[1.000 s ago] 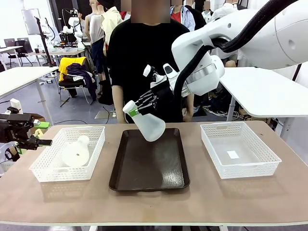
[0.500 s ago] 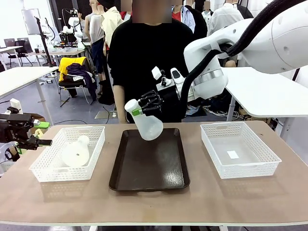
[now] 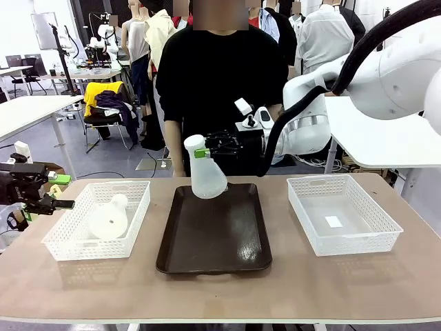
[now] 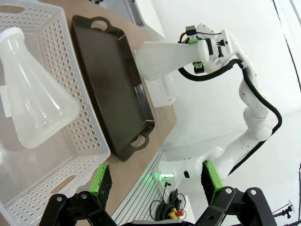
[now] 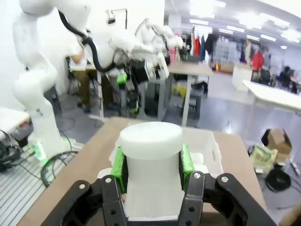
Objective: Prepare the laboratory tools.
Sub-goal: Place the picked Big flask upright in the Handle tray as instructed by the person.
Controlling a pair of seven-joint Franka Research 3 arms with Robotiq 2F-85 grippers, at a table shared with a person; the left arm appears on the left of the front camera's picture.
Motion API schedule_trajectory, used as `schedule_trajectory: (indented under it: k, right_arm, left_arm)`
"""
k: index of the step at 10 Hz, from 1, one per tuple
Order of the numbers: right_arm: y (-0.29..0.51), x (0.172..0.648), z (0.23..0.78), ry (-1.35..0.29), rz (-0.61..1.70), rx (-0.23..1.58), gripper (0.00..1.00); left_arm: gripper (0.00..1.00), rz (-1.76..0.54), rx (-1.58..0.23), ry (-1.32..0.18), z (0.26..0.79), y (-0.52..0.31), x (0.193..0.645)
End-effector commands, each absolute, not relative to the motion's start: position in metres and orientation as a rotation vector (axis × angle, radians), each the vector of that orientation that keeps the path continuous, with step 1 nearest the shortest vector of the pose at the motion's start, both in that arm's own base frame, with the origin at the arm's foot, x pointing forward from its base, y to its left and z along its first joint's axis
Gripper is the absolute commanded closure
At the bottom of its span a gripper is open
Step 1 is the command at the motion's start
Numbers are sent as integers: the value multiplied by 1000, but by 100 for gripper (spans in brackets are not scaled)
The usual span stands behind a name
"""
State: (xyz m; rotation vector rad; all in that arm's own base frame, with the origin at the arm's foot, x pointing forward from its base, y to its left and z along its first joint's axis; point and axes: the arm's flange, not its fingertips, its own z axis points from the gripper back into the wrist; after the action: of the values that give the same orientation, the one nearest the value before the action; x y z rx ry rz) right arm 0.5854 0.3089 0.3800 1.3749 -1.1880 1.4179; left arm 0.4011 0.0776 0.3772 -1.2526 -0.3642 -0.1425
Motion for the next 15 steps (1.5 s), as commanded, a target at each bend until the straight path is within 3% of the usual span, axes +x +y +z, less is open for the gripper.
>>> schedule_trajectory:
  k: [1, 15]
  right_arm:
    - [305, 600, 369, -1265, 1358, 1448, 100]
    - [296, 635, 288, -1322, 1333, 1324, 100]
  left_arm:
    - [0, -151, -1264, -373, 379, 78, 400]
    - [0, -151, -1264, -373, 379, 78, 400]
